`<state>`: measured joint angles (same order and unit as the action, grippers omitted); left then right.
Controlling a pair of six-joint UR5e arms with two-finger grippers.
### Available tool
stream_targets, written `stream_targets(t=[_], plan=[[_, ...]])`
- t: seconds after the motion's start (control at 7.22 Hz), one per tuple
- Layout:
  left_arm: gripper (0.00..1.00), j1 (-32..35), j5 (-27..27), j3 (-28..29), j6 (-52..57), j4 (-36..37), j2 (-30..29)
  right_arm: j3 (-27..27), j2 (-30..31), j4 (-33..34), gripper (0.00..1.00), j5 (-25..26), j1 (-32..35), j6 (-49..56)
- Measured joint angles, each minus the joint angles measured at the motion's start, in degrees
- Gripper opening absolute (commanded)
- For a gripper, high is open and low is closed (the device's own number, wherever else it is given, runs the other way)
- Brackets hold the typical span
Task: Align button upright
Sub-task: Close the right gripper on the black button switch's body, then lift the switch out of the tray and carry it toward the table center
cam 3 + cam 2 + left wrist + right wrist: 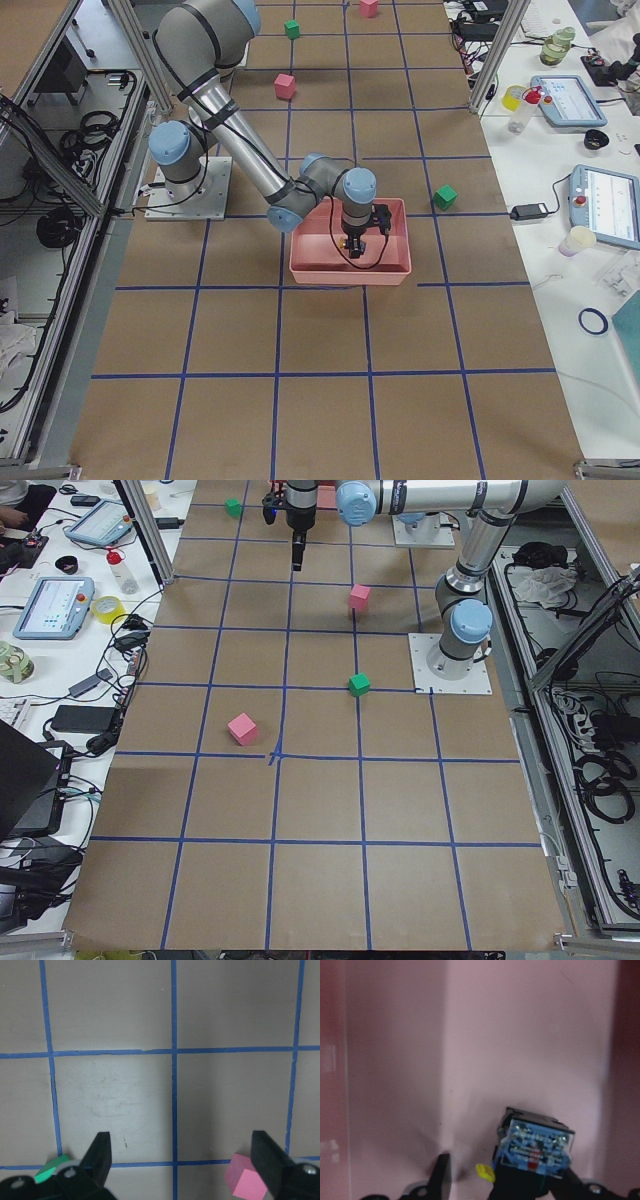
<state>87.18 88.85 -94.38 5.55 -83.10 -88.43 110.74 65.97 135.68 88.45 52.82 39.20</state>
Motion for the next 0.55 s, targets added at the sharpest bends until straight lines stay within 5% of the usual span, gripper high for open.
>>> stream_targets(t=[0.55], plan=[[1.00,-0.12,0.35,0.23,-0.16,0.27,-0.03,-3.08,3.35,-1.33,0.00,-0.25,0.63,-0.09]])
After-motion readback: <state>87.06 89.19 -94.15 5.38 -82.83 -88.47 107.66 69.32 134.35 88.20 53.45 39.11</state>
